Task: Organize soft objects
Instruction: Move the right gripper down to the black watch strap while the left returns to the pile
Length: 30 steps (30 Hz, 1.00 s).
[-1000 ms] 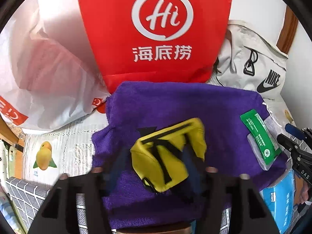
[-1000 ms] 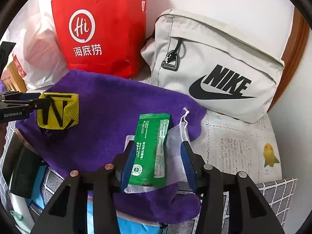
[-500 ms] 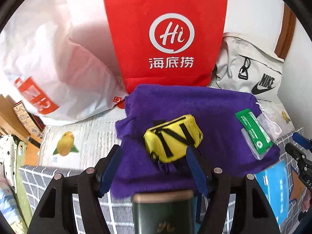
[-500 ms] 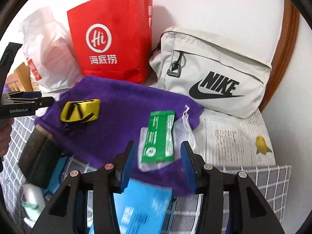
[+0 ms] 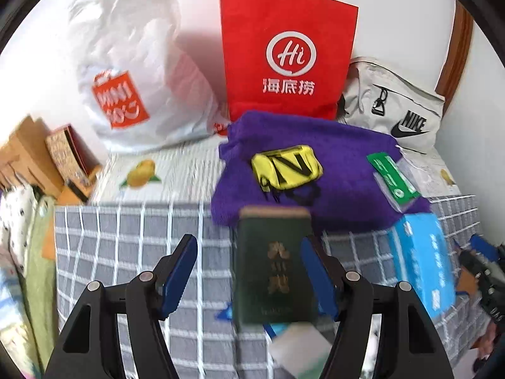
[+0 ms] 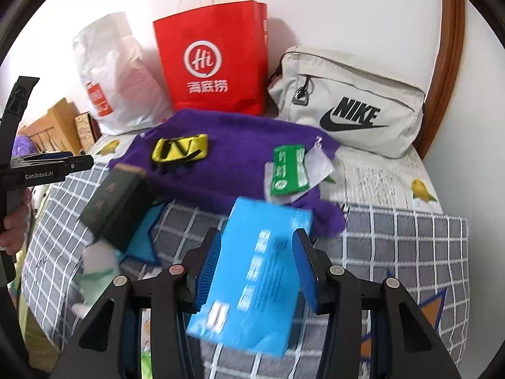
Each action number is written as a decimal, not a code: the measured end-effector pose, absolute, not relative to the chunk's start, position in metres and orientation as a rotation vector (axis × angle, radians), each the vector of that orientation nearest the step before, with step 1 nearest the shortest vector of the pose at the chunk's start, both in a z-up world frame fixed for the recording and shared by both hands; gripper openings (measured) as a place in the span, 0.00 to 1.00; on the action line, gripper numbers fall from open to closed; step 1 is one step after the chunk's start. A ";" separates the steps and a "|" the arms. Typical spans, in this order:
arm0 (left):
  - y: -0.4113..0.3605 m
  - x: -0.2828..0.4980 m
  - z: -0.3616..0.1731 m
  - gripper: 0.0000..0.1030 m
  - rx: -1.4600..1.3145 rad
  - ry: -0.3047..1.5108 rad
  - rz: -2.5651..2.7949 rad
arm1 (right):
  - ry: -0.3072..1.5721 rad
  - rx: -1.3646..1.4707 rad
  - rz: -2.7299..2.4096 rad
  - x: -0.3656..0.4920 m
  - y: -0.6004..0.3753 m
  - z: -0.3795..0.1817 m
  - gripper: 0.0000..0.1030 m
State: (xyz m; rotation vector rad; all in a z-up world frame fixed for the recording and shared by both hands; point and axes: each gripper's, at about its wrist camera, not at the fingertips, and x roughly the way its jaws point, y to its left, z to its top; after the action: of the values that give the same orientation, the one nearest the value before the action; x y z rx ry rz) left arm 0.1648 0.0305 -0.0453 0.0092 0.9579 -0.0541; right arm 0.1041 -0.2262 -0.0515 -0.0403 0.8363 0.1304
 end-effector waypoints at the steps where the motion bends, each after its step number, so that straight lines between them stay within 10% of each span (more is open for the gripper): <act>1: 0.031 0.158 -0.045 0.65 0.001 0.957 -0.056 | 0.839 -0.041 0.134 0.099 -0.225 -0.052 0.46; 30: 0.045 0.060 -0.088 0.65 -0.114 1.048 -0.057 | 1.061 -0.112 0.269 0.040 -0.181 -0.157 0.45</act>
State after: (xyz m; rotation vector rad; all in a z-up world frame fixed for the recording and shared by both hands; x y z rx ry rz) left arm 0.0599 0.0451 -0.0879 -0.1144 1.0477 -0.0569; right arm 0.0397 -0.1814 -0.1572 -0.1117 1.0606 0.2691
